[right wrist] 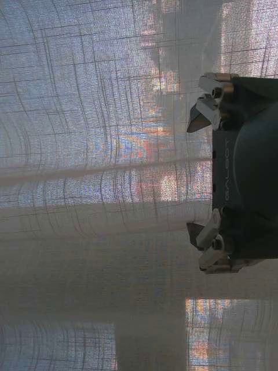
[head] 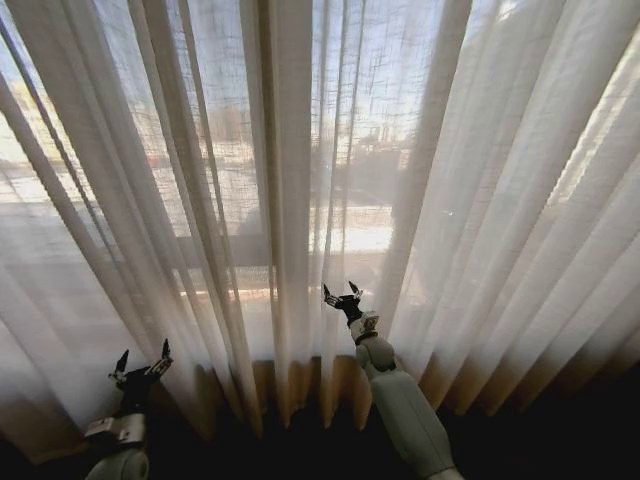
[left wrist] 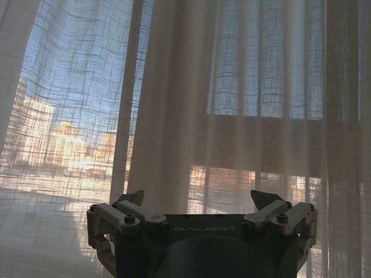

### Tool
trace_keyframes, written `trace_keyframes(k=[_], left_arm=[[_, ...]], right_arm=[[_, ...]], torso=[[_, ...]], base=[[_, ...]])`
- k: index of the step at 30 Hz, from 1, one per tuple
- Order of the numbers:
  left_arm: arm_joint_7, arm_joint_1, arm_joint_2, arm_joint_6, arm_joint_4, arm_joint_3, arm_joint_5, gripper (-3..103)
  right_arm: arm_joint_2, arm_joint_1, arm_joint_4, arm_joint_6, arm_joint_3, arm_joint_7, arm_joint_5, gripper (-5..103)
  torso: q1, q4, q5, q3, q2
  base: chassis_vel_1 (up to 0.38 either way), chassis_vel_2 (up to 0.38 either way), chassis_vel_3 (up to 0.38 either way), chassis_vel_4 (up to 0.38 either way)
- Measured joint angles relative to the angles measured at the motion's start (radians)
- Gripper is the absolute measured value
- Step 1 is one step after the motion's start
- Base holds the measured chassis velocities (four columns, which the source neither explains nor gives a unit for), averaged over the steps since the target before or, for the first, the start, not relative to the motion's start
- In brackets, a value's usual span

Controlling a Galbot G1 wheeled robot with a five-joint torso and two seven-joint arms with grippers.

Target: Open the curtains by pulling them apart, changing their state from closed to fully open.

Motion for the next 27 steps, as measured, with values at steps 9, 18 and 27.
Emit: trace_keyframes(k=[9, 18, 27], left_arm=[[0.000, 0.000, 0.000, 0.000, 0.000, 0.000, 0.000, 100], [0.000, 0.000, 0.000, 0.000, 0.000, 0.000, 0.000, 100], [0.000, 0.000, 0.000, 0.000, 0.000, 0.000, 0.000, 100]], right_arm=[[0.000, -0.007, 0.006, 0.002, -0.002, 0.003, 0.000, 57], [-0.008, -0.016, 0.011, 0.003, 0.002, 0.003, 0.005, 25], [-0.006, -0.022, 0.020, 0.013, 0.018, -0.027, 0.032, 2]], torso=[[0.000, 0.0000, 0.0000, 0.000, 0.000], [0.000, 0.0000, 0.0000, 0.000, 0.000], [0.000, 0.0001, 0.0000, 0.000, 0.000]], base=[[0.000, 0.000, 0.000, 0.000], [0.000, 0.000, 0.000, 0.000], [0.000, 0.000, 0.000, 0.000]])
